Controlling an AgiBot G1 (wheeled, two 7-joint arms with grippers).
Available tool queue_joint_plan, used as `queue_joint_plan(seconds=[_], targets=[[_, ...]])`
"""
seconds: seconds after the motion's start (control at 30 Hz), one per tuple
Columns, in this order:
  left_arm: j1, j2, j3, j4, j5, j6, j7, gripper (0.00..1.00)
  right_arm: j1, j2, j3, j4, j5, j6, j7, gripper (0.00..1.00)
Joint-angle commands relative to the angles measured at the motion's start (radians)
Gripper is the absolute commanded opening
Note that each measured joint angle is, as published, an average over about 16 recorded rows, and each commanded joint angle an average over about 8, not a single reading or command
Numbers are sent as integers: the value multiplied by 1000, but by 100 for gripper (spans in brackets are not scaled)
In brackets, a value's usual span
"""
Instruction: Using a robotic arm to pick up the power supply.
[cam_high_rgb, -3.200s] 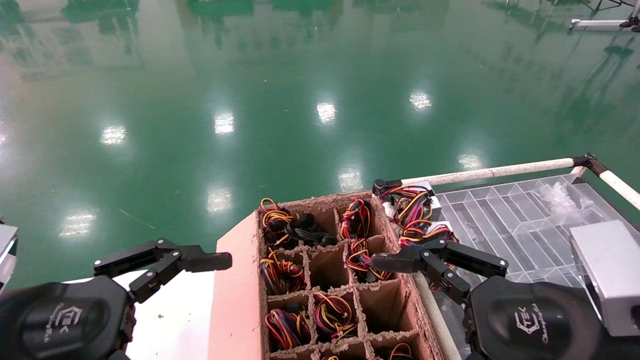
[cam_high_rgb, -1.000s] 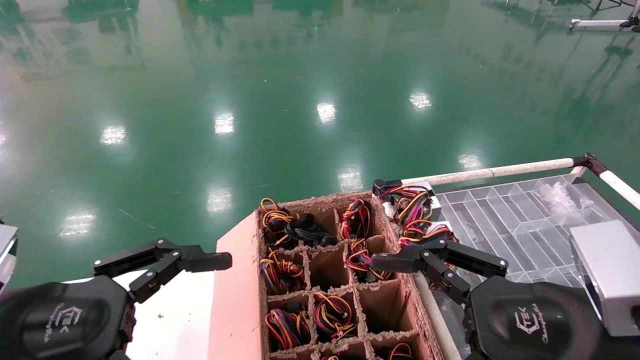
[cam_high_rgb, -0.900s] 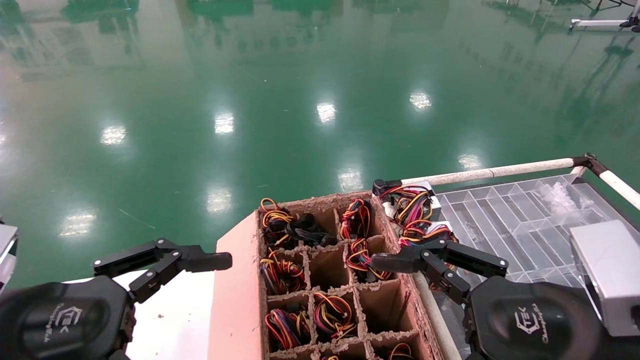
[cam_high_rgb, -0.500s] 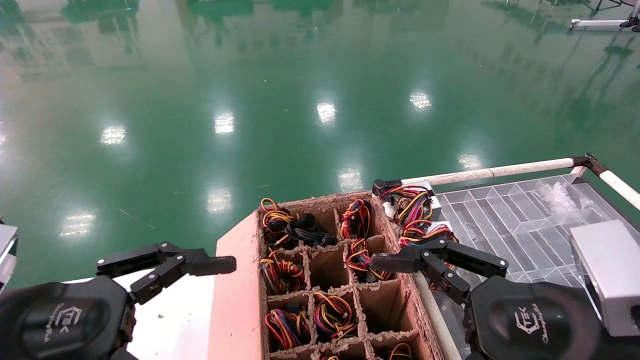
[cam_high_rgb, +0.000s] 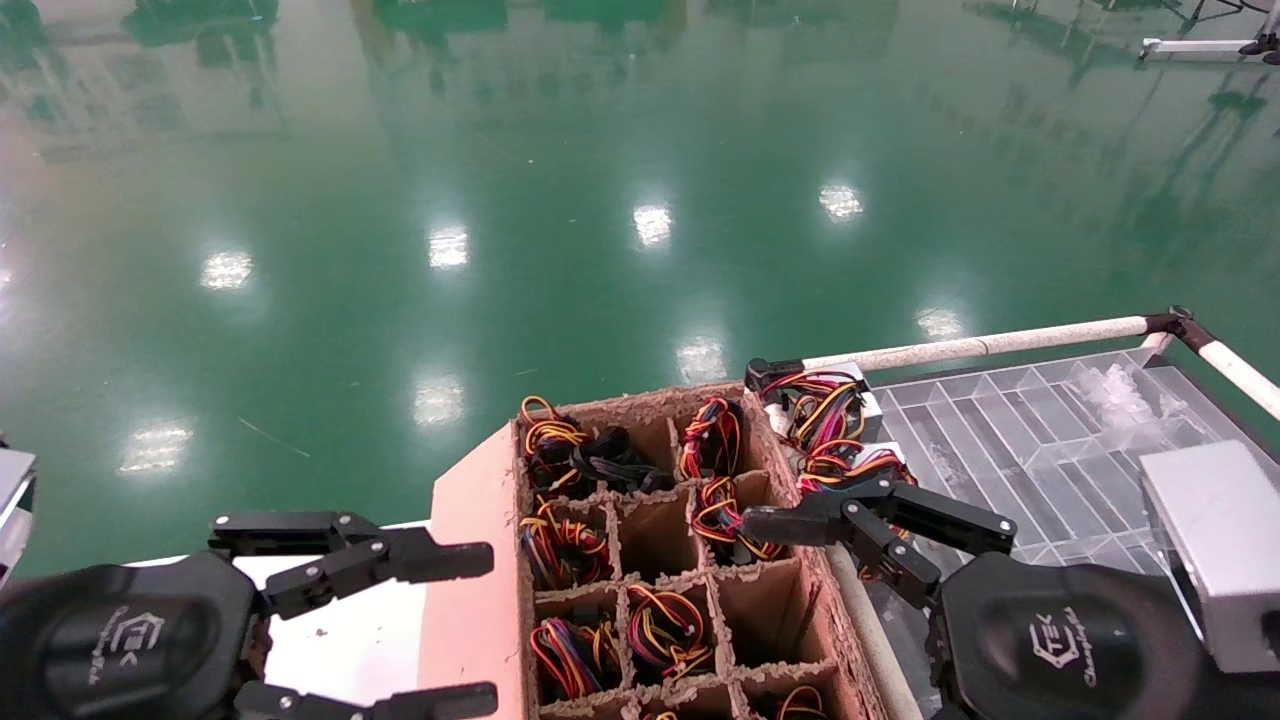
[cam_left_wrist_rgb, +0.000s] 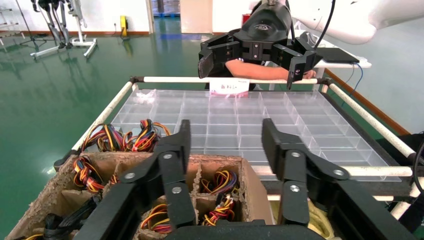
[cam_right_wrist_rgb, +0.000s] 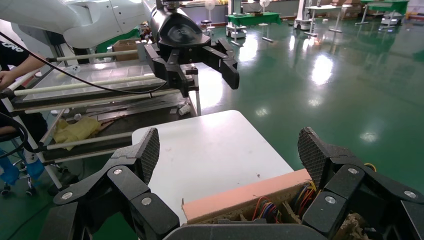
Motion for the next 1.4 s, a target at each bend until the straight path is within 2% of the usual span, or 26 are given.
queue_joint_plan(seconds=[0.03, 0.2, 0.37, 0.53, 0.57, 0.6, 0.8, 0.83, 0.87, 1.1, 1.4], targets=[[0, 0, 0, 0, 0, 0, 0, 0, 0, 1, 1, -1, 4, -5, 0, 100], [0, 0, 0, 0, 0, 0, 0, 0, -1, -3, -13, 6, -63, 66, 5, 100], [0, 0, 0, 1, 0, 0, 0, 0, 26, -25, -60, 33, -207, 165, 26, 100], [-1, 0, 1, 1, 0, 0, 0, 0, 85, -64, -122, 24, -361, 222, 58, 100], [-1, 0, 1, 1, 0, 0, 1, 0, 98, -74, -134, 17, -390, 231, 64, 97], [-1, 0, 1, 1, 0, 0, 1, 0, 111, -84, -145, 9, -417, 239, 69, 88], [-1, 0, 1, 1, -1, 0, 1, 0, 201, -153, -217, -50, -580, 269, 88, 13], [-1, 0, 1, 1, -1, 0, 1, 0, 217, -167, -229, -62, -606, 272, 91, 3], [-1, 0, 1, 1, -1, 0, 1, 0, 233, -181, -241, -73, -631, 275, 94, 0], [-1, 0, 2, 1, -1, 0, 1, 0, 307, -258, -302, -146, -771, 307, 123, 0], [-1, -1, 2, 1, -1, 0, 1, 0, 343, -304, -341, -186, -865, 335, 150, 0]])
